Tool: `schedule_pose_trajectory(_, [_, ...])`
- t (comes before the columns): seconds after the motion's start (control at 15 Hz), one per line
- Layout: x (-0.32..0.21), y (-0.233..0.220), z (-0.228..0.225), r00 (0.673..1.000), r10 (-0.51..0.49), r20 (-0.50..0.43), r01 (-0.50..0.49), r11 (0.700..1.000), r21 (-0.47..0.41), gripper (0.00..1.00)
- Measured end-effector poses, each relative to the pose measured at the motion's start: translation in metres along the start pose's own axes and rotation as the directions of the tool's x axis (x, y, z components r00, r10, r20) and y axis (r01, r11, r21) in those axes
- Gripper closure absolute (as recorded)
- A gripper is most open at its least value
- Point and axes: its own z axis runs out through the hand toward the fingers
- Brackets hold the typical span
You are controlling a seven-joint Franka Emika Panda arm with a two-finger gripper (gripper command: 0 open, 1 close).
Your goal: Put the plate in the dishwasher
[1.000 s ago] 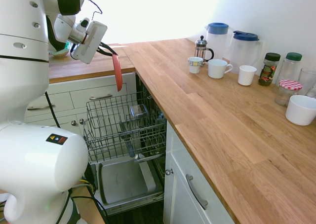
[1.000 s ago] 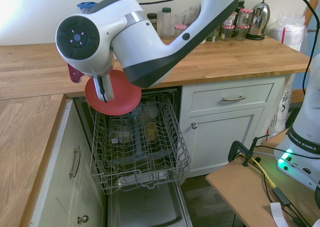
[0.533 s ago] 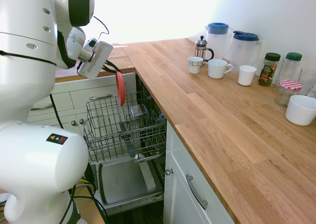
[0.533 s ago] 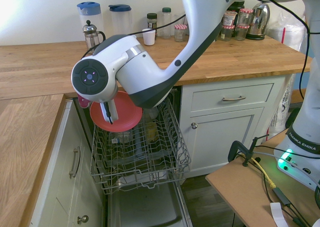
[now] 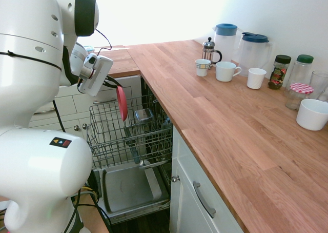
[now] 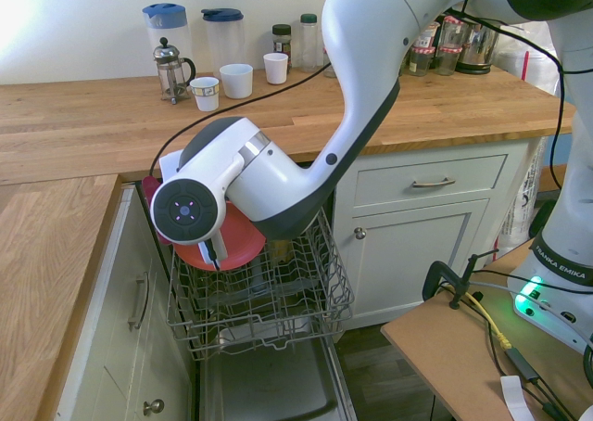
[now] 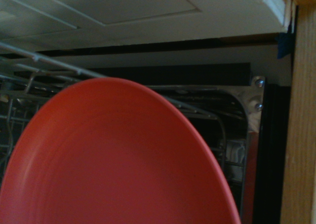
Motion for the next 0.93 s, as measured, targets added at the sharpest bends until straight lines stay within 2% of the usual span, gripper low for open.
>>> schedule_pose_trajectory(0.93, [-0.030,-0.035,0.027,1.000,0.021,-0.007,-0.021,0.996,0.090,1.00])
